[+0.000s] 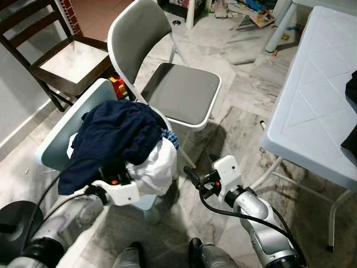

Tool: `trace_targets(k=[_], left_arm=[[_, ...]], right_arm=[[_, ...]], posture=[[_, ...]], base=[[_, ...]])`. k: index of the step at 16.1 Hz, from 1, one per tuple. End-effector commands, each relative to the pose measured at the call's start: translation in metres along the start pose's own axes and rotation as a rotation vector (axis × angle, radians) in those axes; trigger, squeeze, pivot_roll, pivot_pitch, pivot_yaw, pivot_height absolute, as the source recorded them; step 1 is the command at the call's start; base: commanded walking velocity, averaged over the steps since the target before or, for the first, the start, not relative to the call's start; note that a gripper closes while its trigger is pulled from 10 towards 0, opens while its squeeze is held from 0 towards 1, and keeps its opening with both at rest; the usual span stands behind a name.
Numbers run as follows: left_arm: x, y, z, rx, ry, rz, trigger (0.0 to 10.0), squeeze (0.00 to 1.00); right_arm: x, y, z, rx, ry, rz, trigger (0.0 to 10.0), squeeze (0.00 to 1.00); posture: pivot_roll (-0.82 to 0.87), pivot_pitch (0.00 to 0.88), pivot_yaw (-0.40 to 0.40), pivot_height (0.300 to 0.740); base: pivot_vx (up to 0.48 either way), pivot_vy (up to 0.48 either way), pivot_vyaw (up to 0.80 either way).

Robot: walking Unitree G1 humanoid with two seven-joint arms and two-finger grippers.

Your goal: Hang hanger

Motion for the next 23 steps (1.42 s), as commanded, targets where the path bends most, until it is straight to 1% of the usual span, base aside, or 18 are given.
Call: trace_targets(k=[1,2,3,4,5,6,7,8,9,10,12,13,14,17,18,19,20,23], left_arm=[[0.003,-0.001,-0.011,-0.030,-0.068,-0.007,10.0,1.00],[0.003,-0.008,-0.011,-0.082,-0.101,-0.002,10.0,0.95],[0.001,-0.016,-0.005,-0.127,-0.105,0.004,10.0,0.27],[-0.003,-0.019,0.005,-0.171,-0.083,0.001,10.0,0.00],[-0.003,-0.019,0.006,-0.175,-0.080,0.001,10.0,0.00],[-0.007,-0.017,0.014,-0.194,-0.052,-0.019,10.0,0.00],[-0.010,-0.013,0.022,-0.208,-0.026,-0.040,10.0,0.32],[-0.012,-0.010,0.031,-0.200,0.011,-0.061,10.0,0.98],[-0.013,-0.008,0.034,-0.231,0.022,-0.075,10.0,1.00],[-0.016,-0.004,0.036,-0.247,0.039,-0.101,10.0,1.00],[-0.017,-0.004,0.033,-0.277,0.026,-0.103,10.0,1.00],[-0.018,-0.002,0.028,-0.279,0.000,-0.114,10.0,0.00],[-0.018,0.003,0.018,-0.290,-0.062,-0.148,10.0,0.00],[-0.019,0.002,0.010,-0.315,-0.119,-0.158,10.0,0.00],[-0.017,-0.008,0.005,-0.306,-0.162,-0.120,7.0,0.00],[-0.017,-0.010,0.005,-0.300,-0.166,-0.111,7.0,0.00],[-0.016,-0.014,0.006,-0.272,-0.166,-0.089,0.0,0.00],[-0.015,-0.019,0.009,-0.276,-0.156,-0.071,0.0,0.00]], right_arm=[[0.002,0.000,-0.001,0.001,0.001,0.005,10.0,0.00],[0.003,-0.001,-0.001,0.002,0.001,0.007,10.0,0.00],[0.004,-0.002,0.000,0.000,0.003,0.010,10.0,0.00],[0.005,-0.003,0.002,-0.004,0.003,0.012,10.0,0.00],[0.005,-0.003,0.002,-0.005,0.003,0.012,10.0,0.00],[0.005,-0.004,0.003,-0.008,0.001,0.012,10.0,0.00],[0.006,-0.004,0.004,-0.011,-0.002,0.010,10.0,0.00],[0.006,-0.004,0.003,-0.013,-0.006,0.010,10.0,0.00],[0.007,-0.004,0.003,-0.013,-0.009,0.011,10.0,0.00],[0.007,-0.004,0.001,-0.012,-0.013,0.012,10.0,0.00],[0.007,-0.004,0.001,-0.012,-0.014,0.011,10.0,0.00],[0.007,-0.003,0.001,-0.010,-0.014,0.011,10.0,0.00],[0.006,-0.002,0.001,-0.009,-0.012,0.010,10.0,0.00],[0.005,-0.002,0.001,-0.005,-0.008,0.012,10.0,0.00],[0.005,-0.002,0.000,-0.005,-0.011,0.013,10.0,0.00],[0.006,-0.003,0.000,-0.005,-0.012,0.013,10.0,0.00],[0.006,-0.003,0.000,-0.006,-0.015,0.014,10.0,0.00],[0.009,-0.005,0.001,-0.008,-0.018,0.018,10.0,0.00]], posture=[[-0.02,0.279,-0.032,0.740],[-0.02,0.284,-0.032,0.740],[-0.02,0.287,-0.028,0.740],[-0.02,0.289,-0.025,0.740],[-0.02,0.289,-0.025,0.740],[-0.02,0.290,-0.019,0.740],[-0.03,0.290,-0.018,0.740],[-0.03,0.290,-0.016,0.740],[-0.03,0.289,-0.014,0.740],[-0.03,0.290,-0.014,0.740],[-0.03,0.288,-0.016,0.740],[-0.03,0.286,-0.017,0.740],[-0.03,0.285,-0.020,0.740],[-0.03,0.283,-0.020,0.740],[-0.03,0.283,-0.017,0.740],[-0.03,0.283,-0.016,0.740],[-0.03,0.282,-0.014,0.740],[-0.04,0.284,-0.012,0.740]], base=[[0.000,0.000,0.00],[0.000,0.000,0.00],[0.000,0.000,0.00],[0.000,0.000,0.00],[0.000,0.000,0.00],[0.000,0.000,0.00],[0.000,0.000,0.00],[0.000,0.000,0.00],[0.000,0.000,0.00],[0.000,0.000,0.00],[0.000,0.000,0.00],[0.000,0.000,0.00],[0.000,0.000,0.00],[0.000,0.000,0.00],[0.000,0.000,0.00],[0.000,0.000,0.00],[0.000,0.000,0.00],[0.000,0.000,0.00]])
Point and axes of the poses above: a point about 5 cm out from each wrist's last joint towards the gripper, its own x axis pointing back from the gripper into the wrist, its own y axis along the axis of the wrist's last joint, z = x × y, the point moved 4 cm from there along -x, pointing out of the wrist towards the gripper, and after that the axes turned 7 degrees about -x, right-handed, at the moved point
